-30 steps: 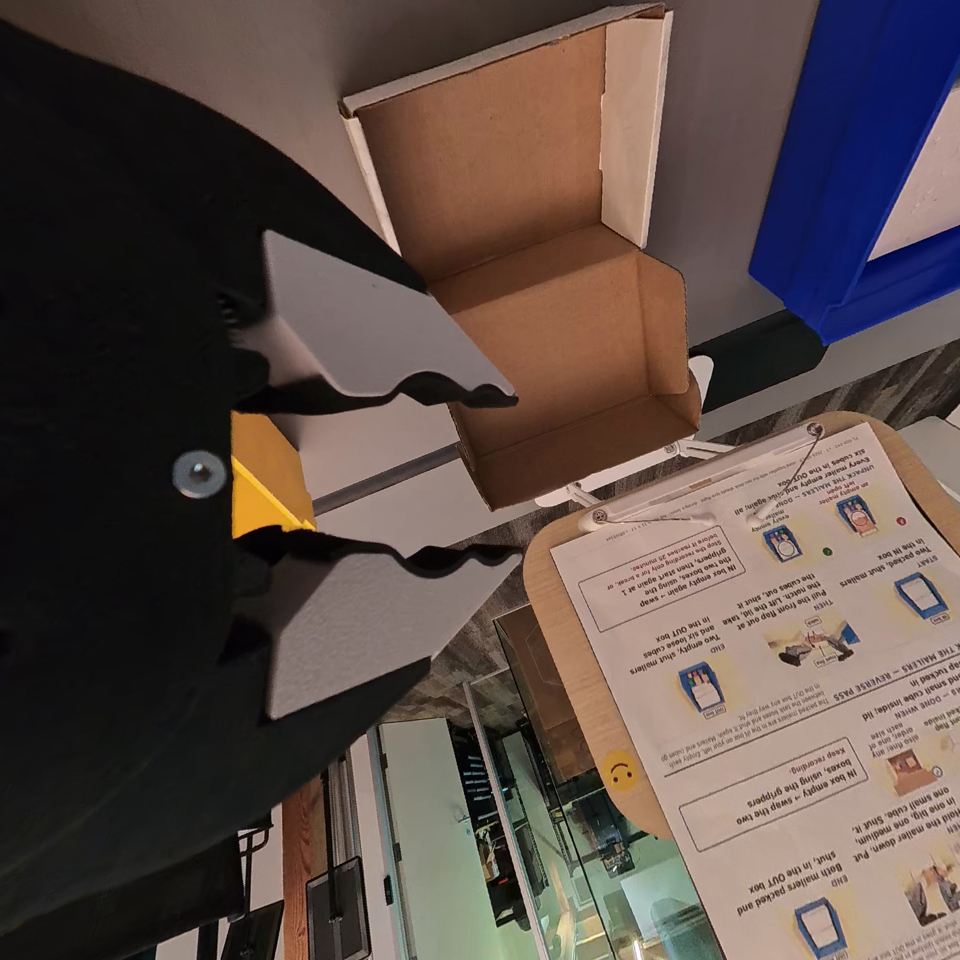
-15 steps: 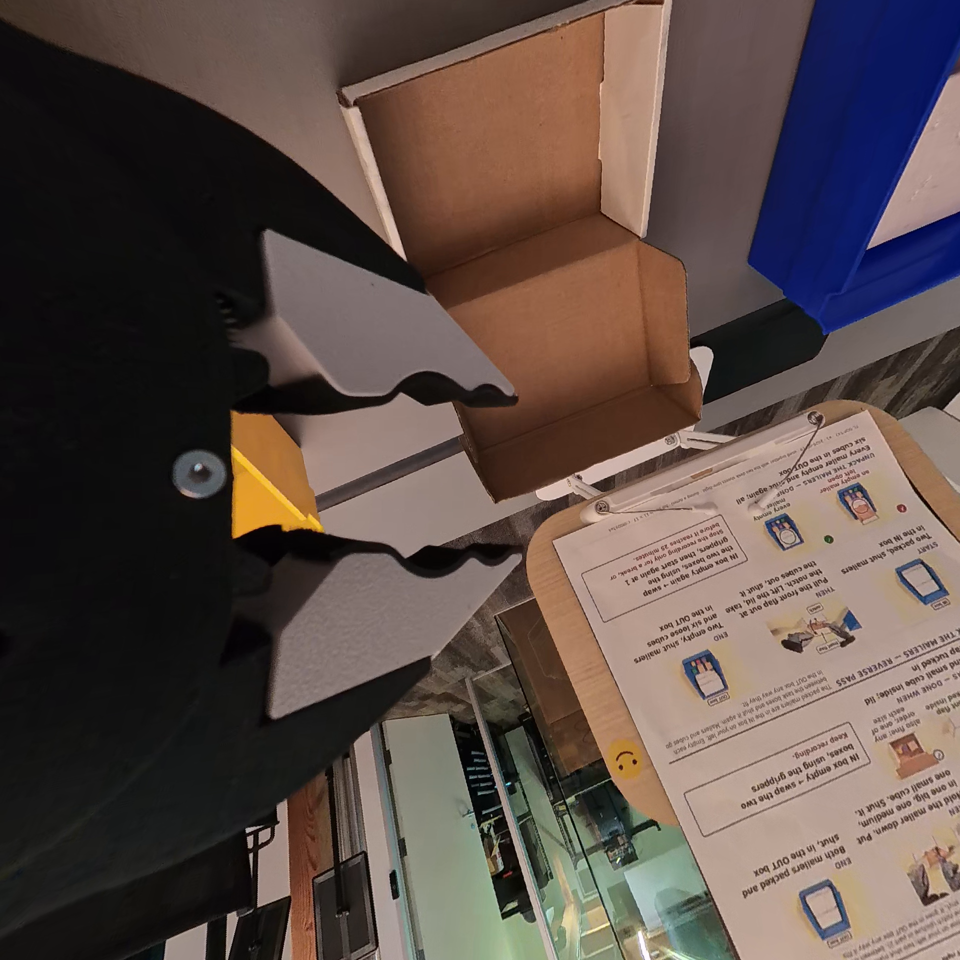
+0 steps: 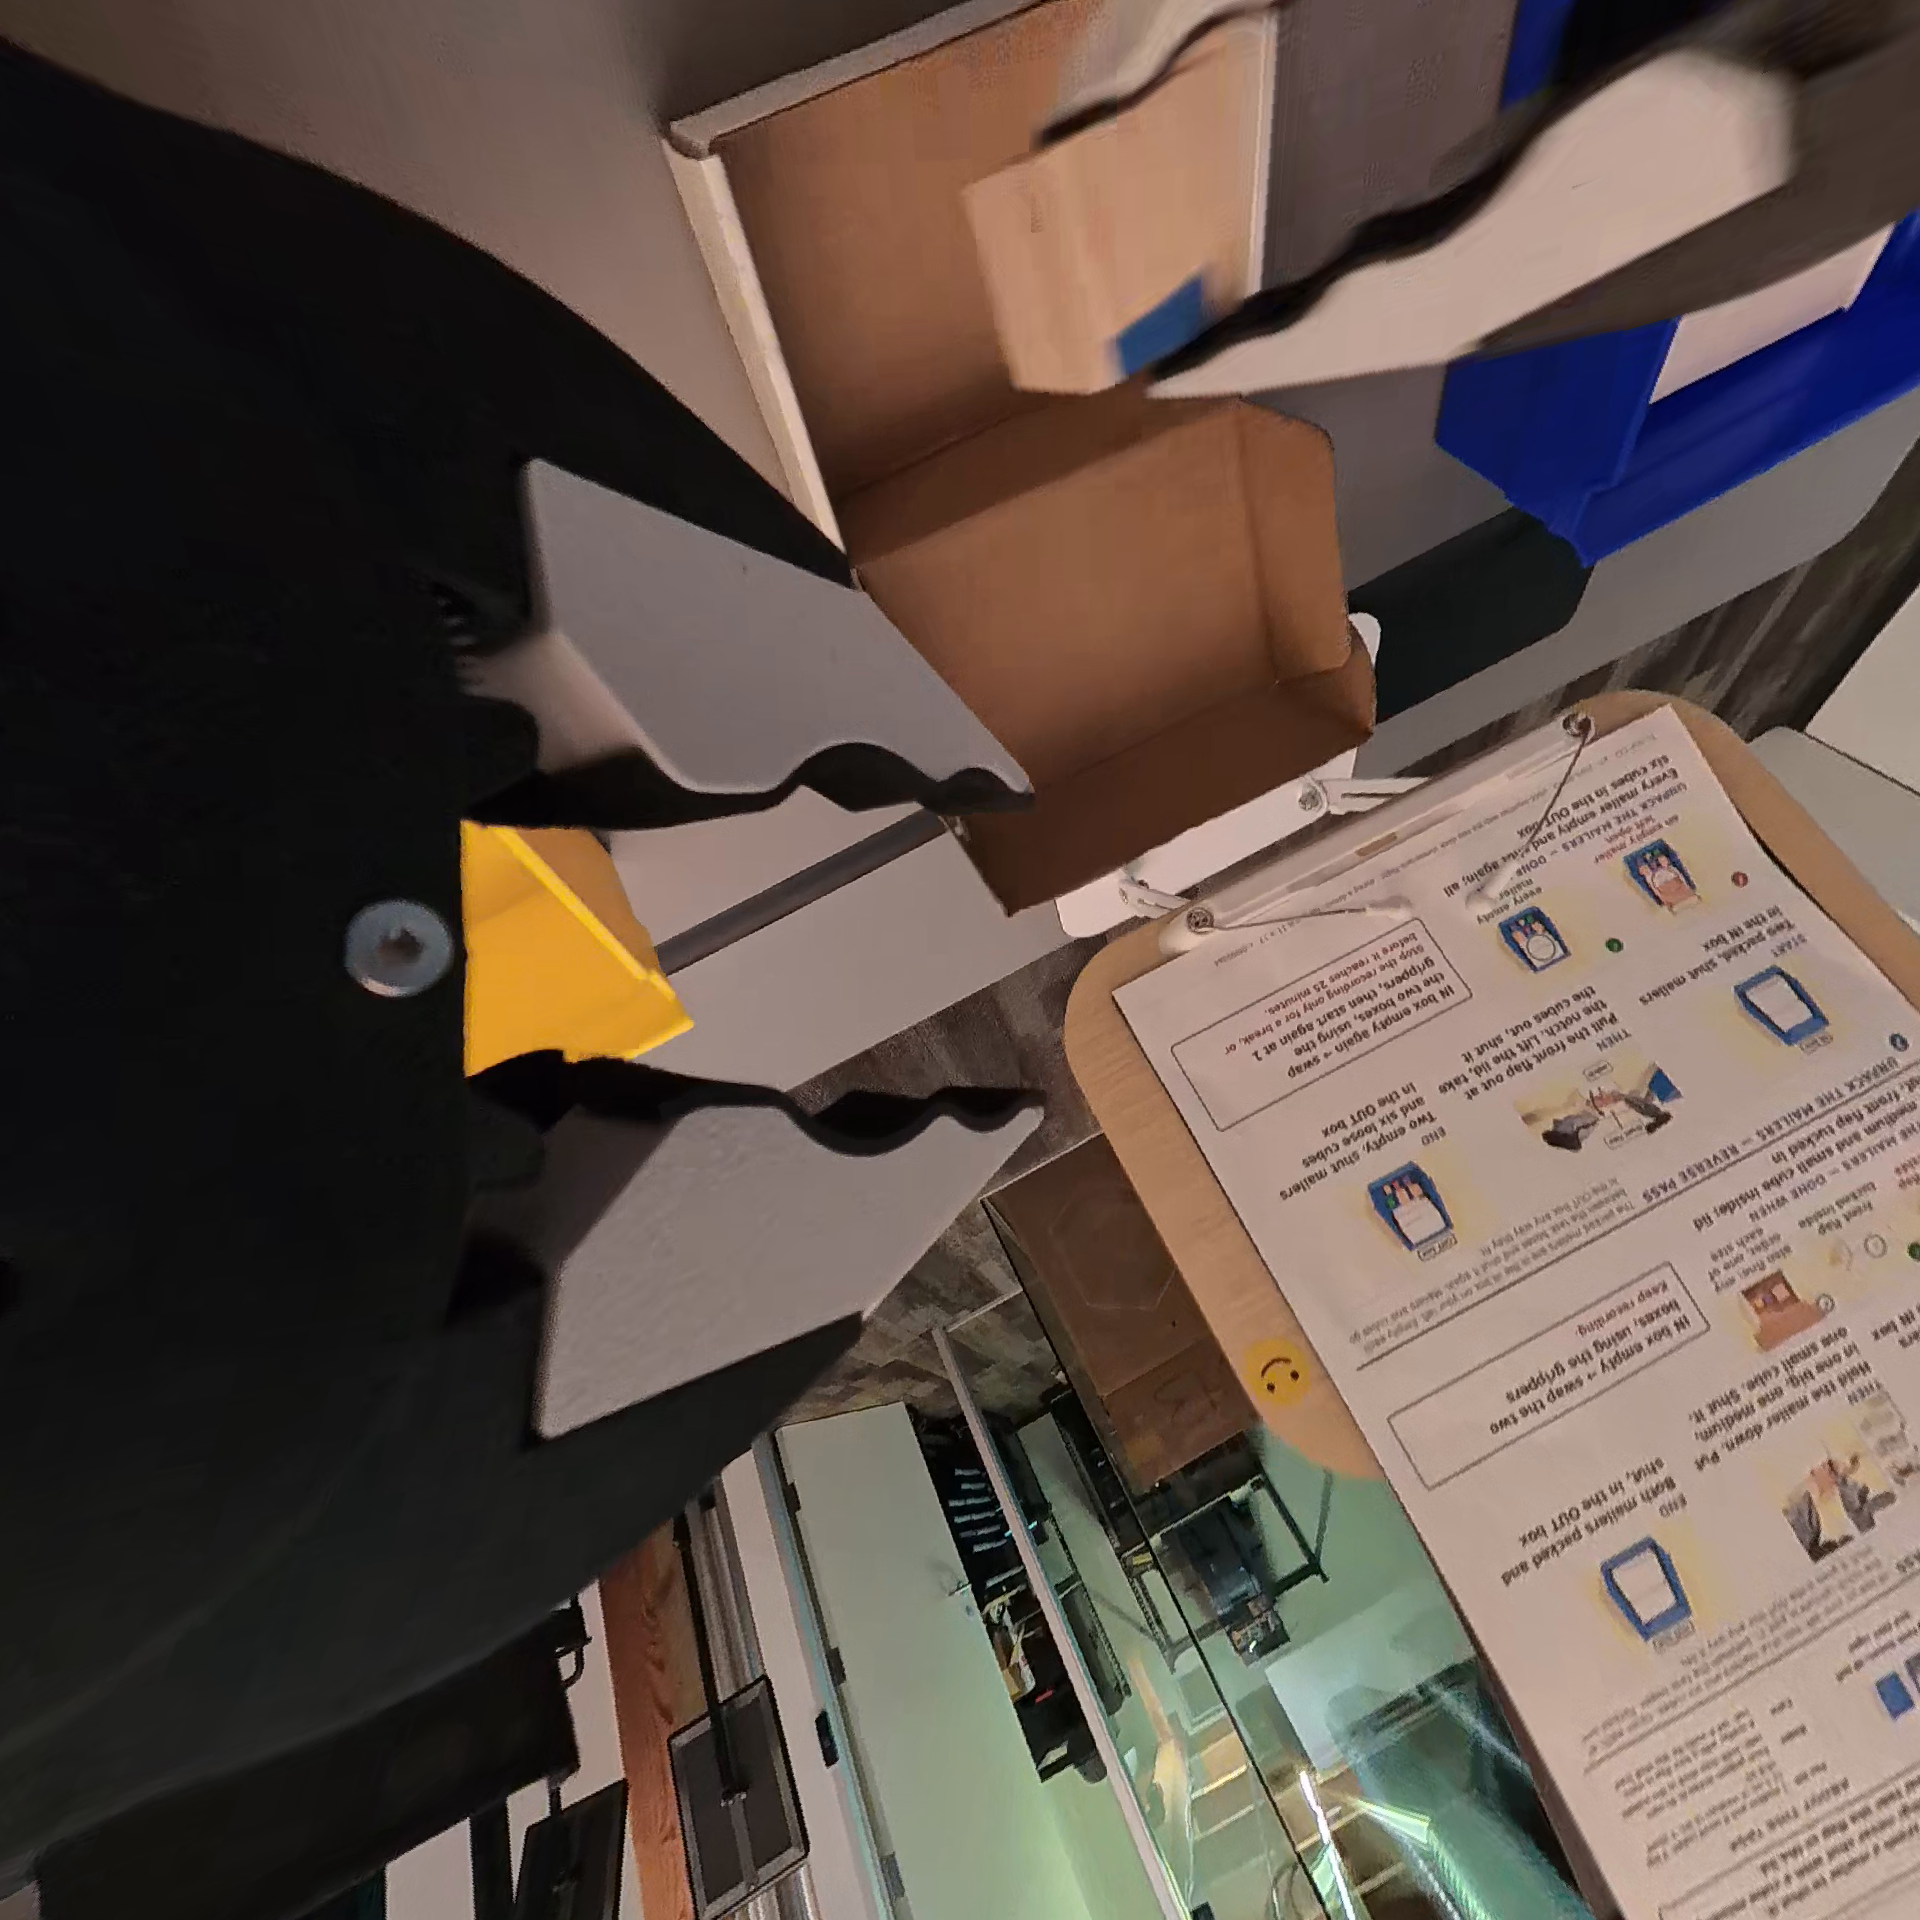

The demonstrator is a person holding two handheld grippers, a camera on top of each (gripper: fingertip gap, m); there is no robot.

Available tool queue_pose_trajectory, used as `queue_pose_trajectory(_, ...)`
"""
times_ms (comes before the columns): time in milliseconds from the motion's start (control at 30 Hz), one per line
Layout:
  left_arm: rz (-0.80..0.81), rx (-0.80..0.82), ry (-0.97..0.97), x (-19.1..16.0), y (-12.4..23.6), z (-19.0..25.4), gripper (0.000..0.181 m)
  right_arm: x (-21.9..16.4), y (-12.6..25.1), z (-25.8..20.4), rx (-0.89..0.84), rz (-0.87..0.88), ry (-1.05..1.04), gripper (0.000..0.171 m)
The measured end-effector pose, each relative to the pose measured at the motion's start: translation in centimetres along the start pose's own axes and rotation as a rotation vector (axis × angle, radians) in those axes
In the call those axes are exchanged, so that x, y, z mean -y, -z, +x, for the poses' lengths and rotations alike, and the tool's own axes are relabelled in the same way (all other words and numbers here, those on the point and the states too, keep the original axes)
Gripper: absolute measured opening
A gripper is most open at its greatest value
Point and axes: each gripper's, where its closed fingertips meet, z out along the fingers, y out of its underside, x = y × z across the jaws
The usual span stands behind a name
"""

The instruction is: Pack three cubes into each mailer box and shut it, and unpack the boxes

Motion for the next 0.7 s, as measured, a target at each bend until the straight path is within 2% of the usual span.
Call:
queue_pose_trajectory(133,-0.147,-0.038,-0.078,-1.0,-5.5,0.0,0.045,0.4,0.9,0.9,-0.02,0.025,-0.012,0.053)
queue_pose_trajectory(267,-0.194,-0.131,-0.067,-2.0,-7.8,0.7,0.045,0.3,1.2,1.4,-0.026,0.034,-0.022,0.053)
queue_pose_trajectory(433,-0.223,-0.163,-0.069,-3.7,-9.3,0.9,0.045,0.0,0.9,1.4,-0.022,0.026,-0.024,0.052)
queue_pose_trajectory(667,-0.159,-0.154,-0.03,-2.8,-8.9,0.7,0.046,0.2,0.8,1.0,-0.017,0.024,-0.01,0.053)
queue_pose_trajectory(700,-0.135,-0.155,-0.021,-2.3,-8.1,0.7,0.035,0.2,0.8,1.0,-0.015,0.027,-0.009,0.053)
